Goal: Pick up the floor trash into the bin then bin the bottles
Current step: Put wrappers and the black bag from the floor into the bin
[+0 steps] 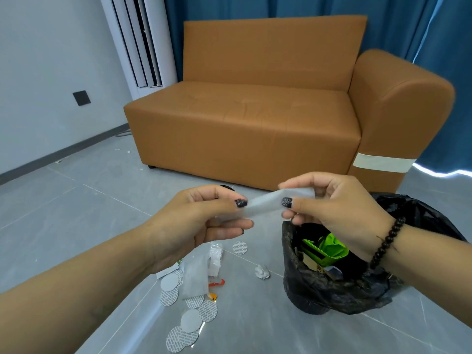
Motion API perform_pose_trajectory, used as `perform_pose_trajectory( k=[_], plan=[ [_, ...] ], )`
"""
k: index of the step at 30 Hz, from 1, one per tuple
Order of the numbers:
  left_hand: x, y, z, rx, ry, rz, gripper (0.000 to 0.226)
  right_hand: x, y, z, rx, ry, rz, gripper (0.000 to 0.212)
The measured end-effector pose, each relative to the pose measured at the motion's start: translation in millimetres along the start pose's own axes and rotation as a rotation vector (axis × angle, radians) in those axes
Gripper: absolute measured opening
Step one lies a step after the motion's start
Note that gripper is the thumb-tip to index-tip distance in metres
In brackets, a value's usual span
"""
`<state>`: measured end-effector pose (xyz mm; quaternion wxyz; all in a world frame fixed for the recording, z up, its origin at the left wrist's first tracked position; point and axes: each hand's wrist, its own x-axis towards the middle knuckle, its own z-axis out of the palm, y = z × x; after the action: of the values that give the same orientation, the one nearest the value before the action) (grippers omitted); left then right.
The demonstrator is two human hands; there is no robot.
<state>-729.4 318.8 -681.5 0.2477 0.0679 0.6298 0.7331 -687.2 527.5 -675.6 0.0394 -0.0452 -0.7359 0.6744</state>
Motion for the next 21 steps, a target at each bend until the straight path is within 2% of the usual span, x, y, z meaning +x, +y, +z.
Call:
perform_pose_trajectory(
  k=[4,6,10,13,16,21],
  plan=[
    [25.5,-13.0,20.3,-0.035,0.039,-0.041,0.016,22.6,8.9,-6.6,0.179,0.183,0.105,0.027],
    [37.4,-24.4,30.3,0.005,0.046,-0.065,0.019,35.0,14.6,-14.4,0.174,0.258,0.136,0.024],
    [56.0,-48.8,49.2,0.146,0.003,-0.115,0.013,55.9,30.9,-42.8,0.001,0.365,0.125,0.026],
    [71.9,-66.1,57.8,0.173,0.0,-0.154,0.007,71.3,45.1,-68.0,-0.137,0.433,0.093,0.031],
    [92.8,-85.5,64.8,0.165,0.033,-0.232,0.011,85.5,61.3,-101.6,-0.238,0.511,0.04,0.031],
    [126.3,-132.0,89.2,0.227,0.068,-0.359,0.008,95.3,124.4,-142.0,-0.473,0.589,0.069,0.028]
  ],
)
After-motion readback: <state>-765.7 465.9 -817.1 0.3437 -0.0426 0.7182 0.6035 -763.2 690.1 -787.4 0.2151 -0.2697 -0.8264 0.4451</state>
